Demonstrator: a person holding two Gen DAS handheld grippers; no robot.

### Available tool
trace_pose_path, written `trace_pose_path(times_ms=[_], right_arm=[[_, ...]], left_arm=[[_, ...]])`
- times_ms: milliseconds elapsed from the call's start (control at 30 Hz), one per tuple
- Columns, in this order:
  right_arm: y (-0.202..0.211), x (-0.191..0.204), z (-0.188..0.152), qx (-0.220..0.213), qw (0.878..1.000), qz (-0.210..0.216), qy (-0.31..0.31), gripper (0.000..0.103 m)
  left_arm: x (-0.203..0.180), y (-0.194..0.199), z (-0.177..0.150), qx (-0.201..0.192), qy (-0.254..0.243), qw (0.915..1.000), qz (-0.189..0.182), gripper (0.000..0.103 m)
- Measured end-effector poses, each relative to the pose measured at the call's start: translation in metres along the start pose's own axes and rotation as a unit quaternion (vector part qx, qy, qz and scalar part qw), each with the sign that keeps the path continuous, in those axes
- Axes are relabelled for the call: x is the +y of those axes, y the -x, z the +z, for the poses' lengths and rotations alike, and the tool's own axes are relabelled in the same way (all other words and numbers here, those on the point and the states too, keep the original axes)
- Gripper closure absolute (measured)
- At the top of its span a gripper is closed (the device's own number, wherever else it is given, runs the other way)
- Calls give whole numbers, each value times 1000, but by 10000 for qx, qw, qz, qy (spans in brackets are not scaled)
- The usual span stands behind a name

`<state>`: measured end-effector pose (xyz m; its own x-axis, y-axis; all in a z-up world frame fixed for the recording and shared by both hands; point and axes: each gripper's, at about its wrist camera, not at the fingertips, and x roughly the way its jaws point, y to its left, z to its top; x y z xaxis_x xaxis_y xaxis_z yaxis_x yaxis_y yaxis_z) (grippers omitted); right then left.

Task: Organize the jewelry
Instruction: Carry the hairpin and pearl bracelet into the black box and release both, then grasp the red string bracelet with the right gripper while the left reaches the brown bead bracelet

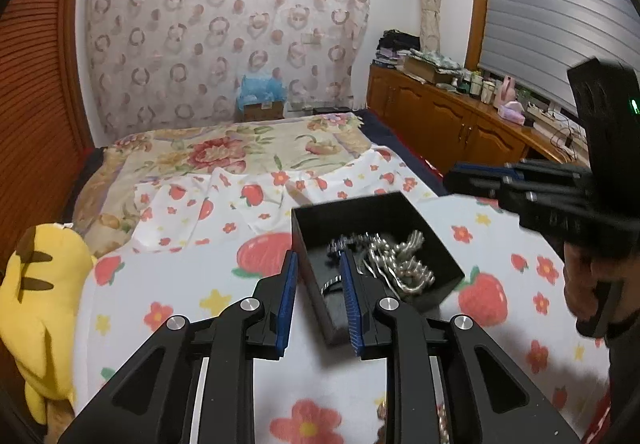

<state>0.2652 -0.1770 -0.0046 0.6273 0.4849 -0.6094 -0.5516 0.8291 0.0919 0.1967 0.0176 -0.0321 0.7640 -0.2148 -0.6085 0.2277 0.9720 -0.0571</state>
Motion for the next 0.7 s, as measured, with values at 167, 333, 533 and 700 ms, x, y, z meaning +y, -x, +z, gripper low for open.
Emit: trace_pose_path(times_ms=[167, 333, 533, 700], right_arm=[[19, 8, -15, 1, 9998, -53, 178, 84], [44, 21, -47, 42, 9996, 58, 266, 84], [54, 41, -94, 347, 9982, 318, 375, 84], [48, 46, -118, 600, 9966, 416, 383, 84]], left_arm=[[-4, 17, -18, 3, -62, 10000, 33, 73], [-12, 33, -41, 39, -133, 9999, 80, 63], [-24, 48, -73, 119, -324, 9993, -163, 48], [-39, 42, -99, 392, -676, 9969, -2, 48]])
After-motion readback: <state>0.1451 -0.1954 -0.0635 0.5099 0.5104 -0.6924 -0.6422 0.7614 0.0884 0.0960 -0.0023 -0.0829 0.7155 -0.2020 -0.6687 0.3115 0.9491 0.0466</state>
